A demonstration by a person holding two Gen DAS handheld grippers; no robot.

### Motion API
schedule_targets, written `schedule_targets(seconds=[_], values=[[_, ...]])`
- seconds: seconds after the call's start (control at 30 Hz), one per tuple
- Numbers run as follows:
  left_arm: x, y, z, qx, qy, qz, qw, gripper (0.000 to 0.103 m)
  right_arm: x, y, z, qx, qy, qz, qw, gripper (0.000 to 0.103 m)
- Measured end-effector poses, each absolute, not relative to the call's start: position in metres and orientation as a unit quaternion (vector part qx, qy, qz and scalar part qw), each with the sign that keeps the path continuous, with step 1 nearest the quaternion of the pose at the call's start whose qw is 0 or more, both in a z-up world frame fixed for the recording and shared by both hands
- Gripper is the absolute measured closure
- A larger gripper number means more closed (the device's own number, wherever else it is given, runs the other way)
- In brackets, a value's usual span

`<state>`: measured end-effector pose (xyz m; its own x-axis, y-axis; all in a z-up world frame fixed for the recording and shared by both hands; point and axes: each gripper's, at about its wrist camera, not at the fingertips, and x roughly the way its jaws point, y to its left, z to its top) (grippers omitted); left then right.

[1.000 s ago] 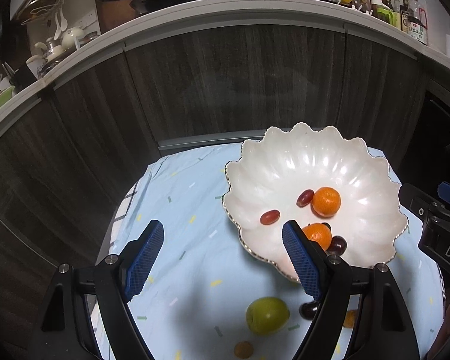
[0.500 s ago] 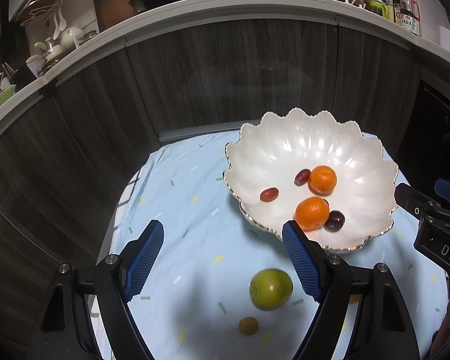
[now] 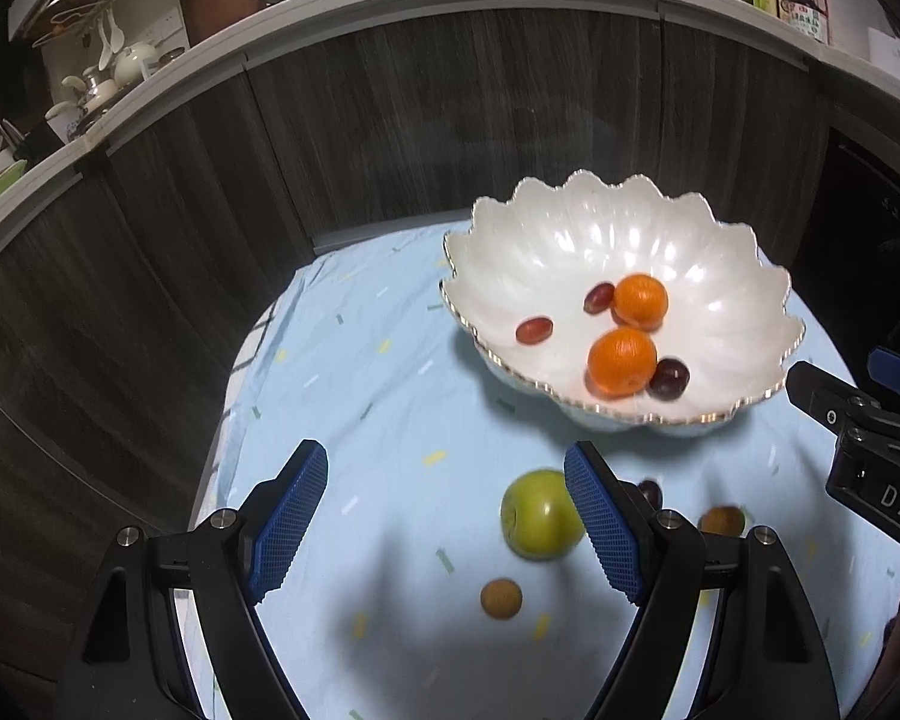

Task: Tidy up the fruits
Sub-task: 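Withdraw both open tools from the bowl toward the remaining loose fruits, then grasp a small tan round fruit with the left tool while the right tool grasps the brown round fruit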

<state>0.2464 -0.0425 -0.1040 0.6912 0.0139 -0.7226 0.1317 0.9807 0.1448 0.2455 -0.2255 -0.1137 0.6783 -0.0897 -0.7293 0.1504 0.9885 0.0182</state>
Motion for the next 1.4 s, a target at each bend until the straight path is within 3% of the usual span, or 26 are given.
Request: schedule_targets(seconds=[0.8, 1.07, 1.4], values=[[0.223, -0.034, -0.155, 0.091, 0.42, -0.028, 0.902, 0.022, 0.227, -0.21, -0.159, 0.02, 0.428, -0.048, 0.902, 0.024], [0.222, -0.032, -0.171, 0.087, 0.438, -0.028, 0.894, 0.035, 0.227, -0.204, -0.171, 0.015, 0.439, -0.035, 0.898, 0.024], [0.221, -0.036, -0.18, 0.078, 0.44, -0.036, 0.894, 0.041, 0.23, -0.2, -0.18, 0.017, 0.447, -0.027, 0.894, 0.027]])
